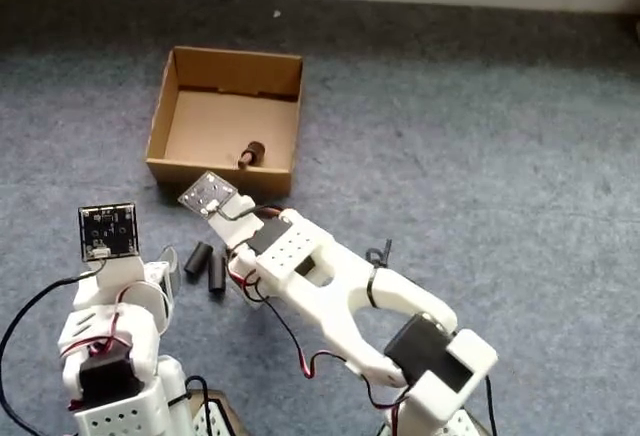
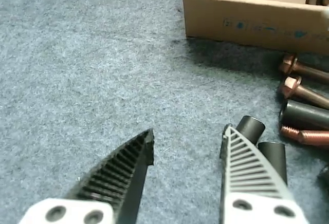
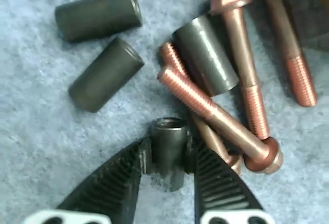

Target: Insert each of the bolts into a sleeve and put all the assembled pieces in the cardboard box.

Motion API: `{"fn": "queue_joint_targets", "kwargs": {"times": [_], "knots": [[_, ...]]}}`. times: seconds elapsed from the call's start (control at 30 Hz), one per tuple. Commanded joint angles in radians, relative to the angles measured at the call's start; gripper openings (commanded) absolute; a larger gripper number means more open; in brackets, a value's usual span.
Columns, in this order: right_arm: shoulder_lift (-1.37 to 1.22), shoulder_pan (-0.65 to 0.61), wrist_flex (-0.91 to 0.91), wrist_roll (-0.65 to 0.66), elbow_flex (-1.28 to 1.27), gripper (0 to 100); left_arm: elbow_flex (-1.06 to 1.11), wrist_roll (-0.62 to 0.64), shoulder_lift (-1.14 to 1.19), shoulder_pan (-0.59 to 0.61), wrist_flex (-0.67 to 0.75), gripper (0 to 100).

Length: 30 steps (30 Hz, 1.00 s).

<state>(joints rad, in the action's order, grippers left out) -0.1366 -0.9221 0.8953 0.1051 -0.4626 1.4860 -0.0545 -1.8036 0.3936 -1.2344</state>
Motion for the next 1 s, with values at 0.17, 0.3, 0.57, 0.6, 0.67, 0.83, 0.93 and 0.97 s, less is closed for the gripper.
{"fn": "queue_joint_targets", "kwargs": {"times": [0.17, 0.3, 0.57, 0.6, 0.67, 0.83, 0.93, 0.97], "knots": [[-0.081, 0.001, -0.001, 0.014, 0.008, 5.3, -0.001, 0.008, -0.007, 0.007, -0.006, 23], [-0.076, -0.030, 0.050, 0.008, 0.008, 0.5, -0.001, 0.008, -0.007, 0.007, -0.006, 23], [0.272, 0.001, 0.206, -0.146, 0.005, 0.3, 0.013, 0.006, -0.007, 0.004, 0.000, 23], [0.323, 0.018, 0.213, -0.161, 0.005, 0.3, 0.013, 0.006, -0.007, 0.004, 0.000, 23], [0.406, 0.059, 0.214, -0.199, 0.005, 0.3, 0.013, 0.006, -0.007, 0.004, 0.000, 23], [0.533, 0.153, 0.257, -0.272, -0.025, 0.4, -0.005, -0.009, -0.007, 0.002, 0.002, 23], [0.593, 0.223, 0.286, -0.333, -0.068, 0.4, -0.038, -0.089, -0.005, -0.035, -0.002, 23], [0.613, 0.254, 0.291, -0.344, -0.090, 0.4, -0.047, -0.107, -0.005, -0.056, -0.006, 23]]}}
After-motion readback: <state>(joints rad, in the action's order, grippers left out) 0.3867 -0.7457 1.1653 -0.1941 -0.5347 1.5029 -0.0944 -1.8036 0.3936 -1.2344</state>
